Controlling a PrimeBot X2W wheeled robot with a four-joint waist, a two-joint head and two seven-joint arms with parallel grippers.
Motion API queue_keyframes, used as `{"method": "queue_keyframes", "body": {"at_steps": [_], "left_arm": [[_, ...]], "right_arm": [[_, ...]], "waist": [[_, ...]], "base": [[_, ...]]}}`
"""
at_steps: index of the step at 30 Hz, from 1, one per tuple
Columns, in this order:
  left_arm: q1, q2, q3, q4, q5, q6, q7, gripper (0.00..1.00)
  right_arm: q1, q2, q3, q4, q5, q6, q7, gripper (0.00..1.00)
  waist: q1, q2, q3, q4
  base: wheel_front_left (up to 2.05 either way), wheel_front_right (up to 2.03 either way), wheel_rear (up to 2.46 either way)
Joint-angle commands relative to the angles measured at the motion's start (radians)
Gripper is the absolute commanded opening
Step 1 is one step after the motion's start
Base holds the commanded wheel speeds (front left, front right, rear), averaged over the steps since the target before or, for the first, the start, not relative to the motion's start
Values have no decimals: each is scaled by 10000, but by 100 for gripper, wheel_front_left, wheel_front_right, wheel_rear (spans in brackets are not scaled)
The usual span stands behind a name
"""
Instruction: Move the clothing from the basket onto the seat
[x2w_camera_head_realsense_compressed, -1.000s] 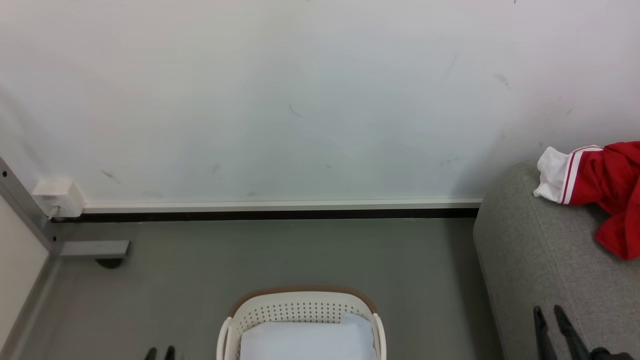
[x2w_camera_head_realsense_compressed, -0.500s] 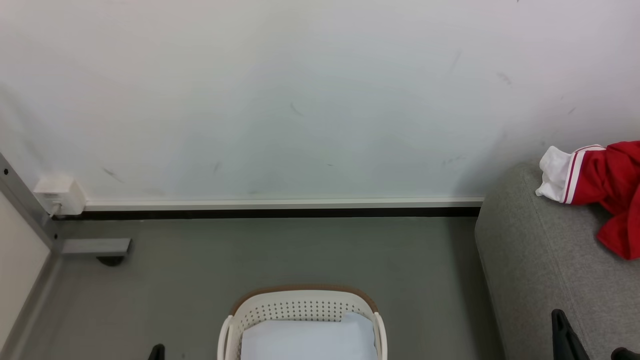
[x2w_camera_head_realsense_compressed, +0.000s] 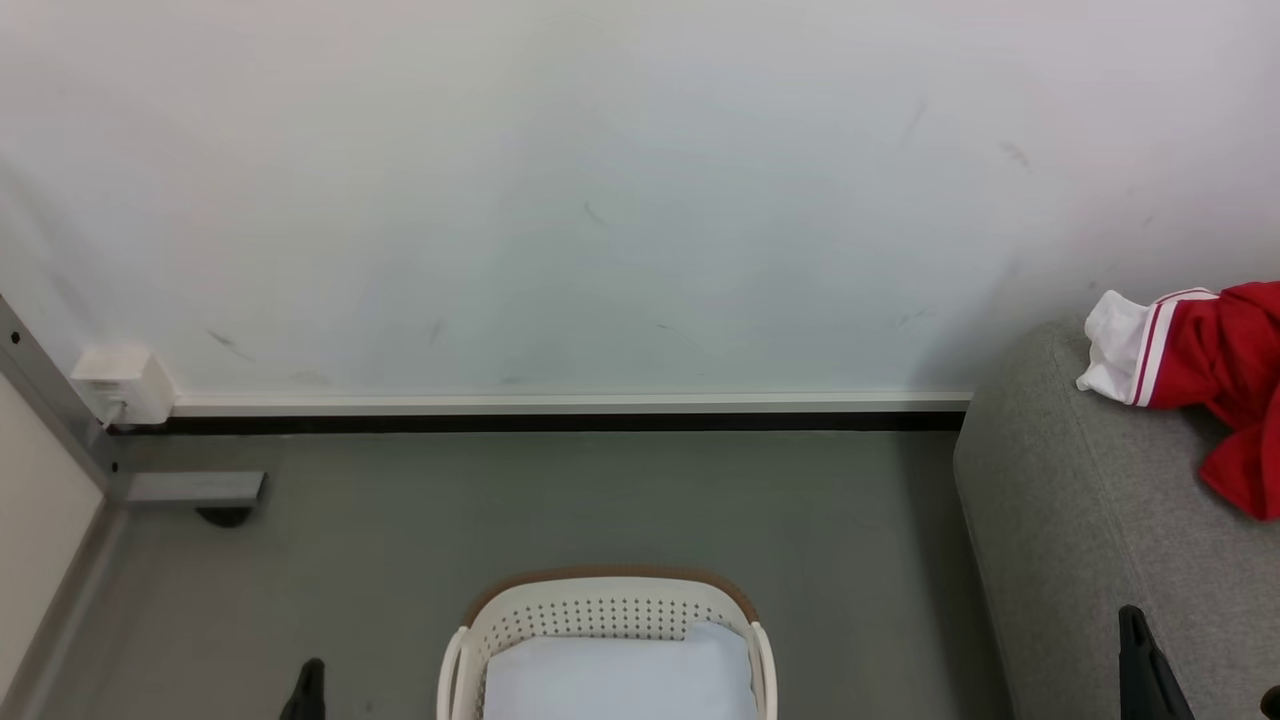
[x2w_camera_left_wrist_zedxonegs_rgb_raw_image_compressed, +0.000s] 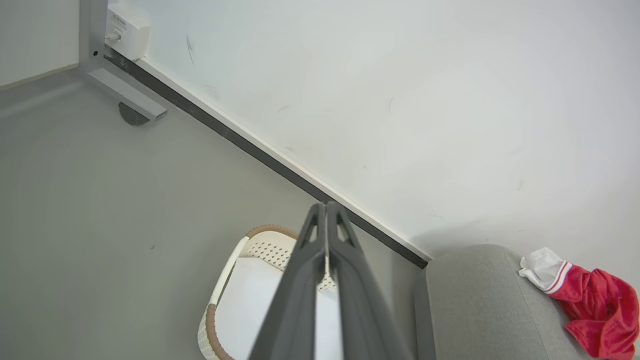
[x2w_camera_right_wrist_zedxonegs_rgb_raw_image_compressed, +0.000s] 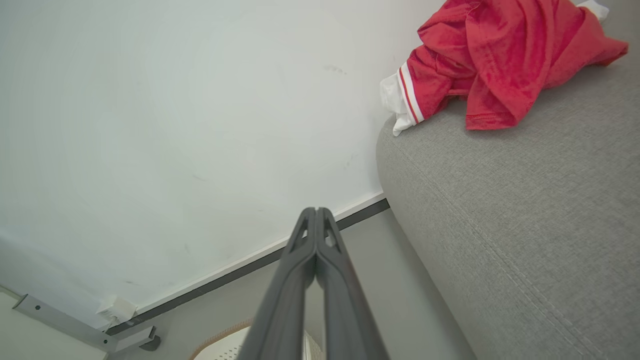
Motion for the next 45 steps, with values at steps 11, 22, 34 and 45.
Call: {"method": "queue_keyframes", "body": {"at_steps": [11, 22, 34, 45], "left_arm": [[-450, -53, 212, -257, -1645, -109, 428, 0], [-652, -152, 342, -350, -2938, -155, 799, 0], [-848, -240, 478, -439, -4197, -209, 1147, 0], [-1011, -324, 586, -511, -5229, -246, 1442, 0]], "right_arm": [[-411, -111, -112, -231, 1773, -8, 421, 0], [-555, -126, -164, -276, 3192, -10, 787, 0], [-699, -139, -214, -323, 4584, -12, 1140, 0], [-788, -148, -258, -358, 5728, -14, 1438, 0]], "waist": [[0, 0, 37, 36], [0, 0, 75, 72], [0, 0, 116, 112], [0, 0, 154, 148]], "base": [[0, 0, 0], [0, 0, 0], [0, 0, 0], [0, 0, 0]]}}
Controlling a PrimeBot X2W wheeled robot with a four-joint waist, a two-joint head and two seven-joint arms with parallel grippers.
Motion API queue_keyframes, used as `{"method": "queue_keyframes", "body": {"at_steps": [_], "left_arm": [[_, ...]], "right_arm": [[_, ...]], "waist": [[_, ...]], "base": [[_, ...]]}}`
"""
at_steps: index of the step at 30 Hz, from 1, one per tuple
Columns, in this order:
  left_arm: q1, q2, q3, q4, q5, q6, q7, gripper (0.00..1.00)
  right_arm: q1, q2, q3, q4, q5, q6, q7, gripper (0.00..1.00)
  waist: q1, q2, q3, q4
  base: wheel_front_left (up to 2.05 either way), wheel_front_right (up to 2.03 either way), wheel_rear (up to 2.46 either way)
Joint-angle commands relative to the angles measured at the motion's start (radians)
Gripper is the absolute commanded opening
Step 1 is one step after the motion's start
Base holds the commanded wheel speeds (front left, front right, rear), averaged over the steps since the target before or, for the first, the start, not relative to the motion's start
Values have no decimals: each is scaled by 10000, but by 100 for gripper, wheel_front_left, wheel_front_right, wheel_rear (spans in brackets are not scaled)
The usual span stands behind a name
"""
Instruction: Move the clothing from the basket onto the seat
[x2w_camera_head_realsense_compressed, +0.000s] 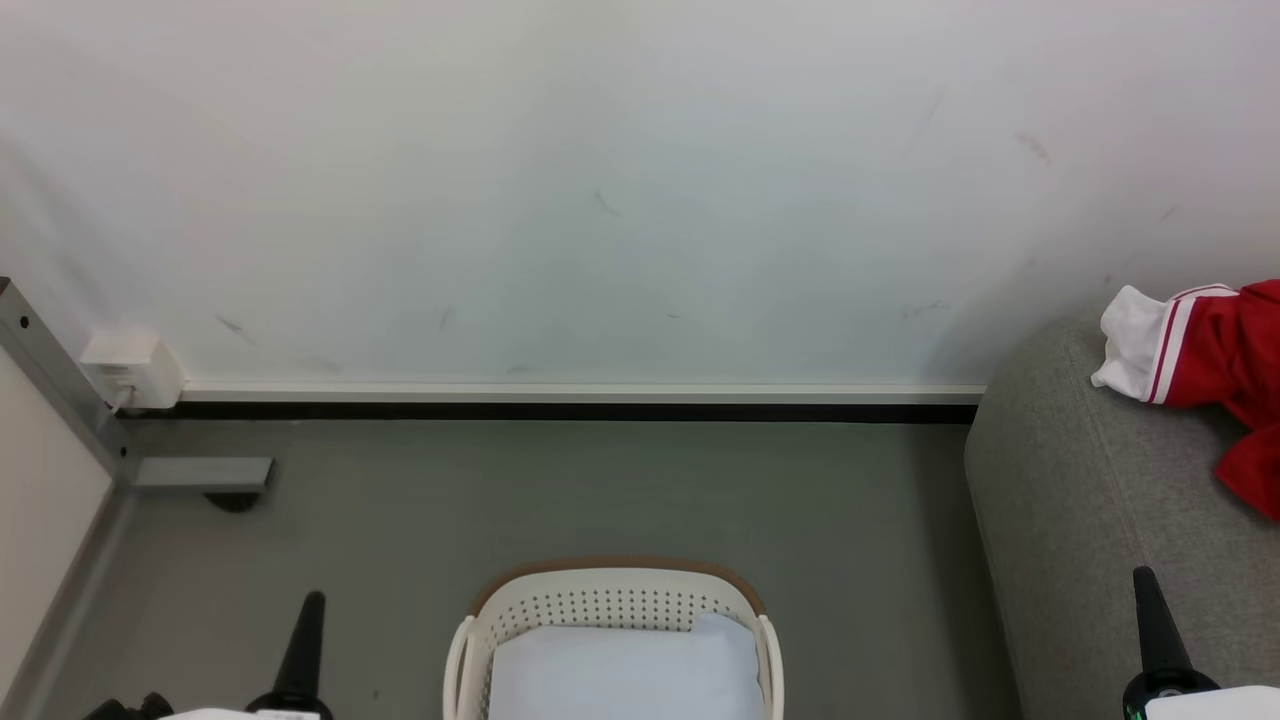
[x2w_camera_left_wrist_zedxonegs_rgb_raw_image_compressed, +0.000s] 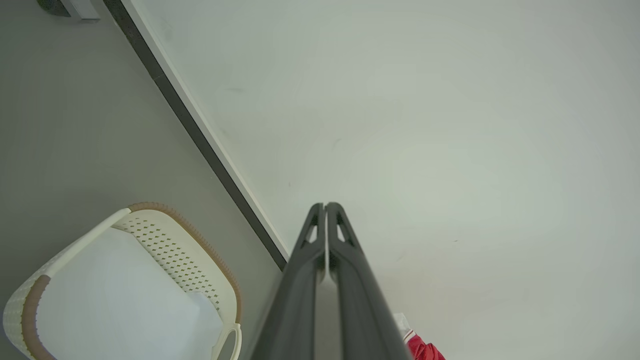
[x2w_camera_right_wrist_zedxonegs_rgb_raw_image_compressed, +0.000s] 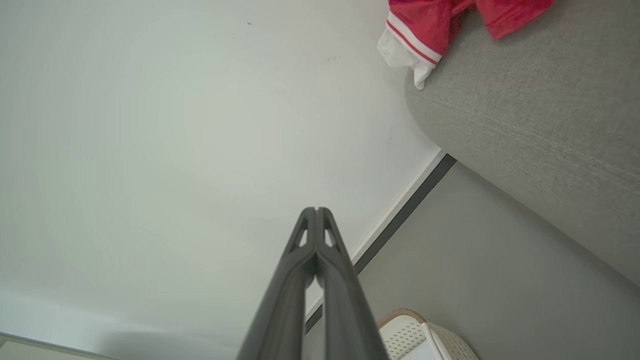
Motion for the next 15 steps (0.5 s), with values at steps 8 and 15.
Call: {"method": "queue_keyframes", "body": {"at_steps": [8, 15], "left_arm": [[-287, -37, 130, -151, -924, -77, 242, 0], [-372, -81, 189, -187, -1488, -95, 400, 0]], "right_arm": [[-265, -115, -61, -126, 944, -15, 233, 0], [-302, -119, -86, -146, 1577, -16, 394, 0]], "waist": [[0, -1, 29, 28], [0, -1, 53, 51]], "base": [[0, 0, 0], [0, 0, 0]]}}
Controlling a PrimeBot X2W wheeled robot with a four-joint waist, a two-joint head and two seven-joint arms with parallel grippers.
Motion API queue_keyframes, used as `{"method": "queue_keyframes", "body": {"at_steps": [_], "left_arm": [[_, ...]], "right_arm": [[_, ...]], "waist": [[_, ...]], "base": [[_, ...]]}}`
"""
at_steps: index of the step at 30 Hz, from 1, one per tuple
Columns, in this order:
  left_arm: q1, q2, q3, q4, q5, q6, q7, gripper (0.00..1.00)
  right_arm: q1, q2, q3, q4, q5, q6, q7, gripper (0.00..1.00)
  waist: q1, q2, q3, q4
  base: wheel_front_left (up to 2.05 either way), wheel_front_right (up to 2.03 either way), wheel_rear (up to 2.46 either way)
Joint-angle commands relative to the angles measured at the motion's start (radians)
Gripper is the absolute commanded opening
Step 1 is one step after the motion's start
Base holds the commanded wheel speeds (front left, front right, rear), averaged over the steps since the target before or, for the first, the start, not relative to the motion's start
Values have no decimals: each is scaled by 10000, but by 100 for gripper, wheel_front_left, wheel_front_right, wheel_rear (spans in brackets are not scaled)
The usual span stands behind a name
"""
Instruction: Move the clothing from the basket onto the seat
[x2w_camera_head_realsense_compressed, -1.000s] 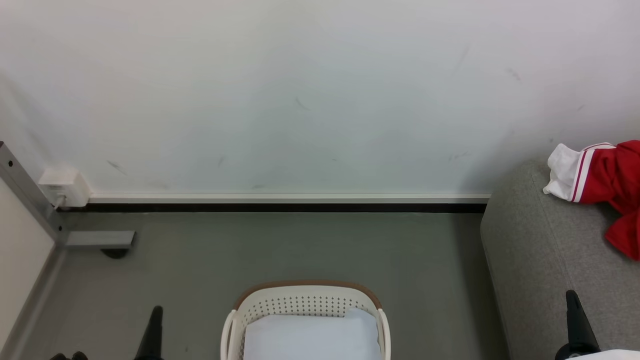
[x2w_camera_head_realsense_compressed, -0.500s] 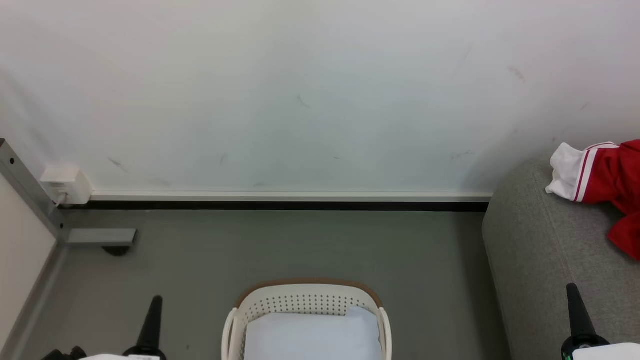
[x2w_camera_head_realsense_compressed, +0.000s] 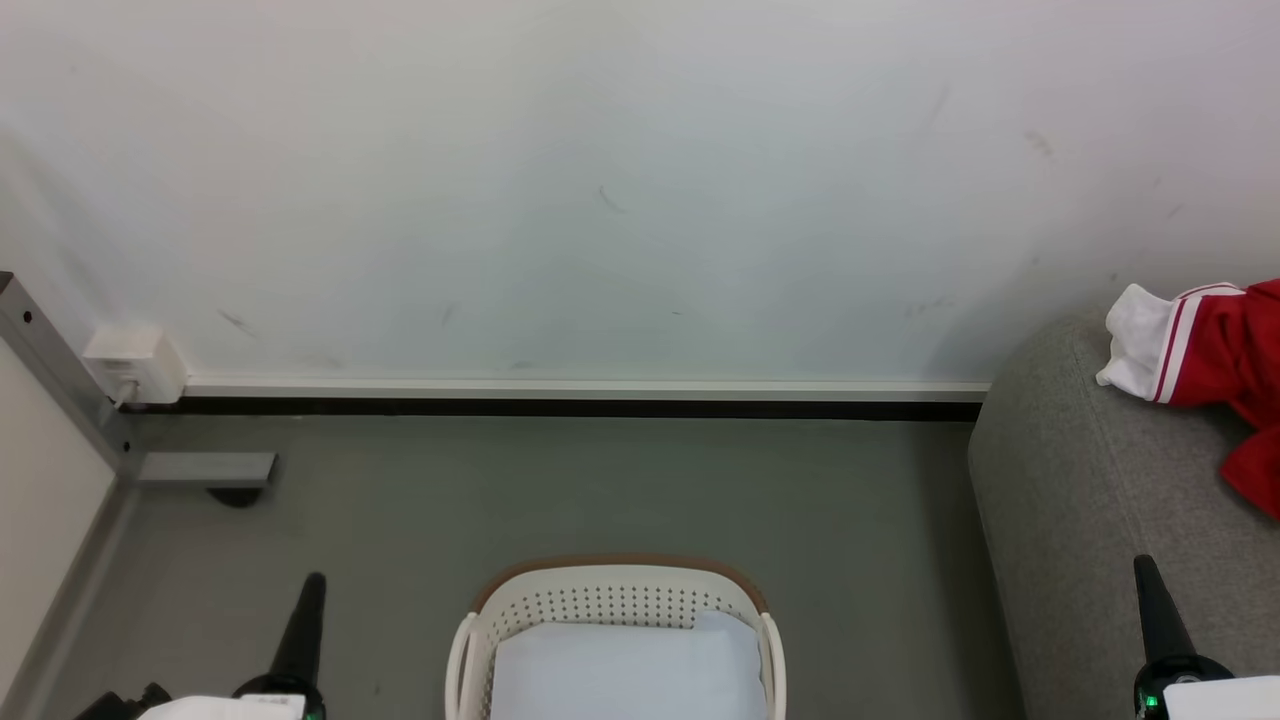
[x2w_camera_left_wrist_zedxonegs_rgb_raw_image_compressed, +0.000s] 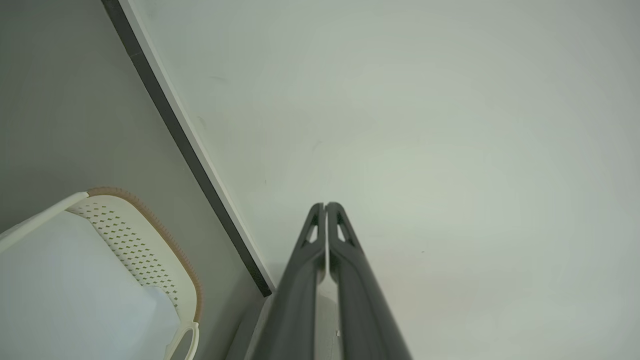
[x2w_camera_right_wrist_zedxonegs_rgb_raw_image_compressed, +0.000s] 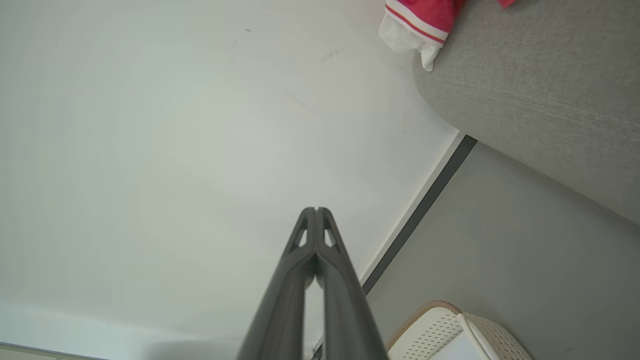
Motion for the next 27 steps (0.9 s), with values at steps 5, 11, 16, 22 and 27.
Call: {"method": "queue_keyframes", "body": {"at_steps": [5, 11, 16, 22, 27], "left_arm": [[-224, -22, 98, -108, -582, -72, 160, 0], [-279, -61, 143, -134, -1039, -81, 288, 0], [-328, -81, 183, -154, -1400, -98, 374, 0], [-392, -106, 214, -179, -1720, -115, 474, 0], [-420, -128, 248, -195, -2095, -133, 566, 0]], "right_arm": [[-190, -107, -54, -109, 608, -15, 155, 0], [-249, -109, -73, -123, 1108, -16, 284, 0], [-282, -111, -91, -134, 1513, -17, 383, 0], [-301, -113, -106, -145, 1866, -18, 473, 0], [-330, -116, -120, -154, 2256, -19, 564, 0]], "waist": [[0, -1, 19, 18], [0, -1, 40, 38], [0, -1, 57, 55], [0, -1, 74, 71], [0, -1, 91, 88]], "base": [[0, 0, 0], [0, 0, 0], [0, 0, 0], [0, 0, 0], [0, 0, 0]]}}
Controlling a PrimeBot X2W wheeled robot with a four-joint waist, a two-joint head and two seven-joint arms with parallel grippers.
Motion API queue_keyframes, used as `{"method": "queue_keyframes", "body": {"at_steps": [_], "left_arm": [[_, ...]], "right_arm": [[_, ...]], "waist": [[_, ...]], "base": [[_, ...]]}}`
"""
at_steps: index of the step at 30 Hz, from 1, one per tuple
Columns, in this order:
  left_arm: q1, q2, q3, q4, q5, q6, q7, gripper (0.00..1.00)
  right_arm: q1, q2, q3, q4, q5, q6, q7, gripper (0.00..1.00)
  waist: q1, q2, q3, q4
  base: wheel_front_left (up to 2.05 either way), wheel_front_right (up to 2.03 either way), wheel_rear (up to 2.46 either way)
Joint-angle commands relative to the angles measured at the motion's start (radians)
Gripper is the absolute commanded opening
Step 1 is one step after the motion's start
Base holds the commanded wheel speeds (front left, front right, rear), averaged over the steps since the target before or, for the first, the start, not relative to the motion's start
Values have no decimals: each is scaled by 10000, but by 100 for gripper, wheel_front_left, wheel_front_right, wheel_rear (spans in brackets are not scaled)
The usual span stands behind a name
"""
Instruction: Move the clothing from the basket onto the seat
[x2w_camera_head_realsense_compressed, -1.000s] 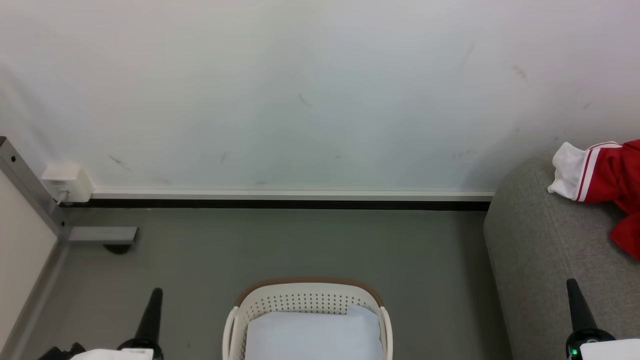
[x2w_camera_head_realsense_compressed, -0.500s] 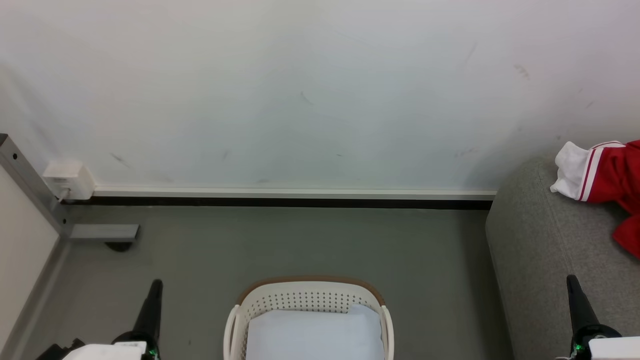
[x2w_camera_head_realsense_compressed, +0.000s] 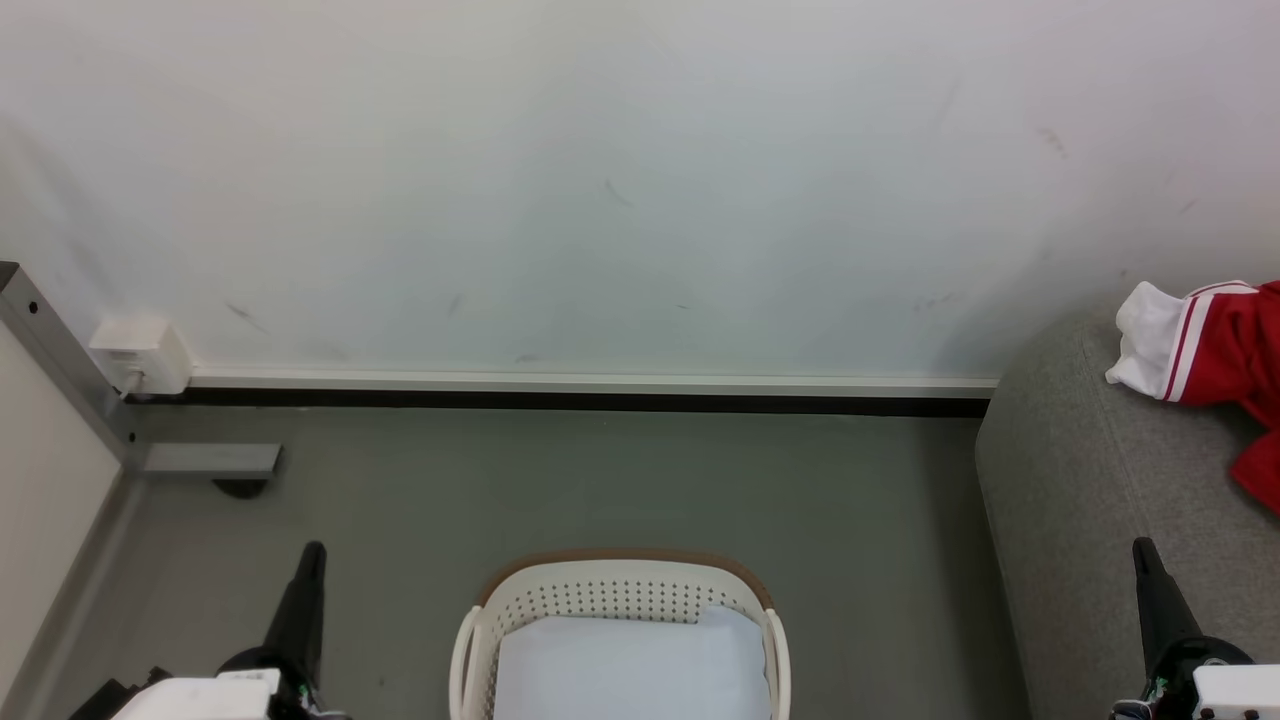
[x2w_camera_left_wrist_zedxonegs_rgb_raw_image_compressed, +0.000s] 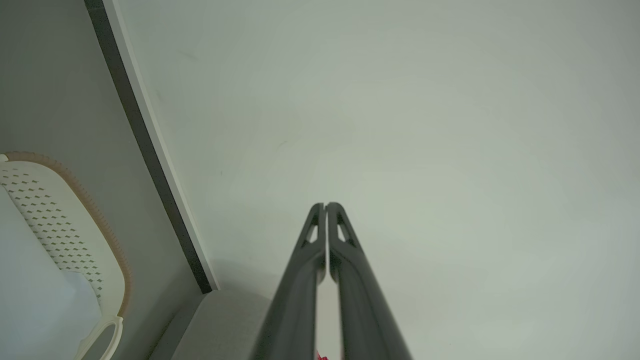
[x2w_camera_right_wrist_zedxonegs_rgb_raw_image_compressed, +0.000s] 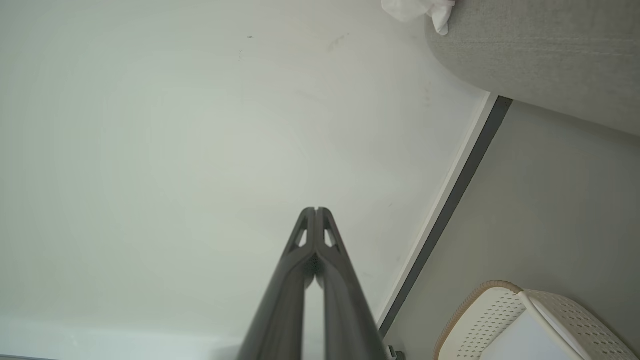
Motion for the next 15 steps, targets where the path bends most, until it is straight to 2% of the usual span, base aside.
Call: {"method": "queue_keyframes", "body": {"at_steps": [1, 15], "left_arm": [[-109, 13, 59, -46, -311, -82, 73, 0], [-181, -27, 107, -76, -802, -88, 216, 0]], "right_arm": [[-120, -87, -50, -73, 258, -19, 69, 0], [-181, -89, -68, -80, 776, -21, 215, 0]], "waist": [[-1, -1, 6, 6], [-1, -1, 35, 34]], "base": [[0, 0, 0], [0, 0, 0]]}}
